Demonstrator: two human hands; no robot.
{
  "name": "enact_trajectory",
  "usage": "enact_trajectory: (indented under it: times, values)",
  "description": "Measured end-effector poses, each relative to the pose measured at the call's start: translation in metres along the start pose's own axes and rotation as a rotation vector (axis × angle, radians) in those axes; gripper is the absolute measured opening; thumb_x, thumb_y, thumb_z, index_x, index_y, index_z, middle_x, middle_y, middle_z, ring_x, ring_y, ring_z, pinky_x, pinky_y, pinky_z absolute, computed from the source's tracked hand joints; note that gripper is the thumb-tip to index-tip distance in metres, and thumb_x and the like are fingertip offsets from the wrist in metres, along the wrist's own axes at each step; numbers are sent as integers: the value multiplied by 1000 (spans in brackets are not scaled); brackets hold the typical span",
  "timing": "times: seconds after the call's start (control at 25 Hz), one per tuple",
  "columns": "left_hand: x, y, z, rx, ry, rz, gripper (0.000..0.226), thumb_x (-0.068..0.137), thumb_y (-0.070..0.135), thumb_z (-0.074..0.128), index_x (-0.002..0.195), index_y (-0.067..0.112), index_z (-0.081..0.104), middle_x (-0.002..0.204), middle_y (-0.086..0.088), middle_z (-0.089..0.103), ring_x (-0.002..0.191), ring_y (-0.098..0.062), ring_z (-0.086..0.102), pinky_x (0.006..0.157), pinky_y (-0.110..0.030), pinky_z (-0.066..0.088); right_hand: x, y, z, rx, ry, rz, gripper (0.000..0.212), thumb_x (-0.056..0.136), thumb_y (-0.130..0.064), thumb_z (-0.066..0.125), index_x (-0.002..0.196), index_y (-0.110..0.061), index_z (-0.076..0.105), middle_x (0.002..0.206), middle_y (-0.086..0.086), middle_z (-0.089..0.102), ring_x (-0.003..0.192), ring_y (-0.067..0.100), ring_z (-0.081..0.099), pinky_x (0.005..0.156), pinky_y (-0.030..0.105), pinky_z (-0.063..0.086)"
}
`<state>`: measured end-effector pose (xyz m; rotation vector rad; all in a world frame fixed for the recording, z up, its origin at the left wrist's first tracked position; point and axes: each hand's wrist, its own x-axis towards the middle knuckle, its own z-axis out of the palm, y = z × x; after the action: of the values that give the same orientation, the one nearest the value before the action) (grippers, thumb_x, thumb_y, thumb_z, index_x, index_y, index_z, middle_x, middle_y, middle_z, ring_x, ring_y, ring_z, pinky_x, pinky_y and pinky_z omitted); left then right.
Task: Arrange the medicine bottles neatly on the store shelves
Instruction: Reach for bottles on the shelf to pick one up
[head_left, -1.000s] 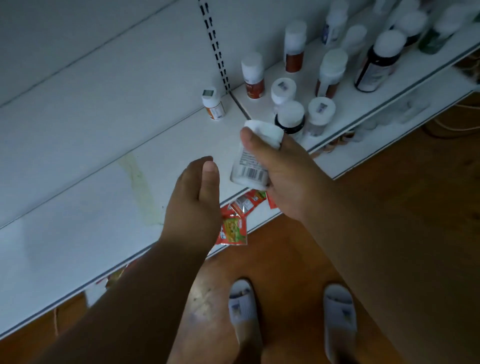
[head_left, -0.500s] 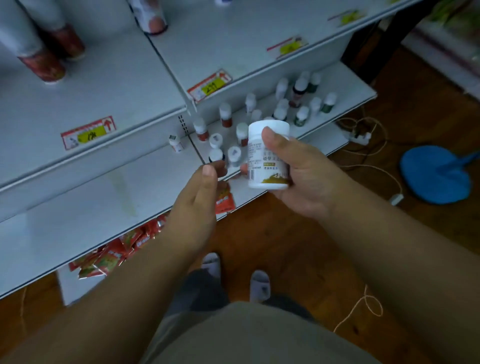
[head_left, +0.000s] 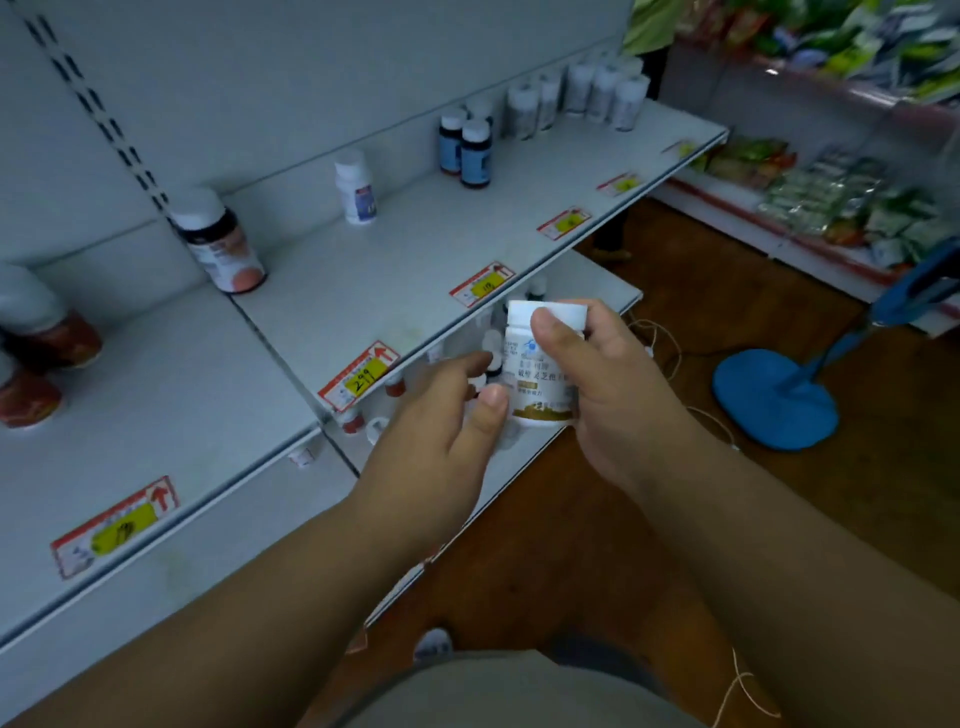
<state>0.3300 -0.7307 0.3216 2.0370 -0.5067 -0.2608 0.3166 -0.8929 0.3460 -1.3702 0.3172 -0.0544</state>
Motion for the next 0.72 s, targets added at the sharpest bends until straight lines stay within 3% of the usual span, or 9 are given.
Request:
enact_trajectory:
  times: [0.08, 0.2, 0.32, 0.48, 0.6, 0.72]
  values:
    - [23, 6, 9, 12, -21, 54, 62, 90, 70, 22, 135, 35, 46, 125, 15, 55, 111, 2, 52, 91, -23, 46, 11, -7, -18, -16, 39, -32, 43, 79, -41, 75, 113, -20, 59, 106, 7, 70, 98, 21, 70, 84, 39, 58]
    - [67, 19, 37, -29, -81, 68, 62, 89, 68, 24, 135, 34, 47, 124, 16, 57, 111, 3, 54, 90, -17, 45, 37, -16, -58, -11, 99, -69, 46, 76, -40, 78, 112, -19, 59, 108, 10, 70, 102, 26, 70, 86, 44, 58]
    - [119, 36, 76, -79, -119, 56, 59, 87, 72, 24, 131, 39, 47, 121, 19, 59, 109, 5, 56, 87, -14, 49, 70, -31, -111, -28, 106, -73, 55, 71, -43, 76, 115, -17, 57, 105, 7, 70, 98, 22, 71, 79, 38, 60]
    - [183, 65, 126, -95, -64, 30, 44, 94, 68, 22, 124, 47, 45, 117, 24, 59, 108, 12, 53, 79, -2, 42, 124, -58, -178, -120, 62, -97, 53, 67, -45, 73, 112, -20, 58, 103, 2, 70, 96, 16, 71, 77, 31, 59]
    - [231, 85, 148, -58, -16, 9, 48, 93, 70, 20, 126, 45, 45, 114, 26, 56, 107, 13, 51, 79, -4, 40, 171, -84, -214, -159, -3, -76, 52, 69, -46, 73, 112, -22, 58, 105, 1, 70, 98, 16, 71, 81, 34, 60]
    - [280, 90, 157, 4, 30, -30, 67, 86, 76, 17, 133, 38, 46, 120, 22, 54, 108, 9, 50, 80, -8, 38, 225, -98, -230, -125, -45, -63, 45, 77, -39, 74, 114, -19, 58, 108, 6, 70, 99, 21, 70, 82, 40, 60]
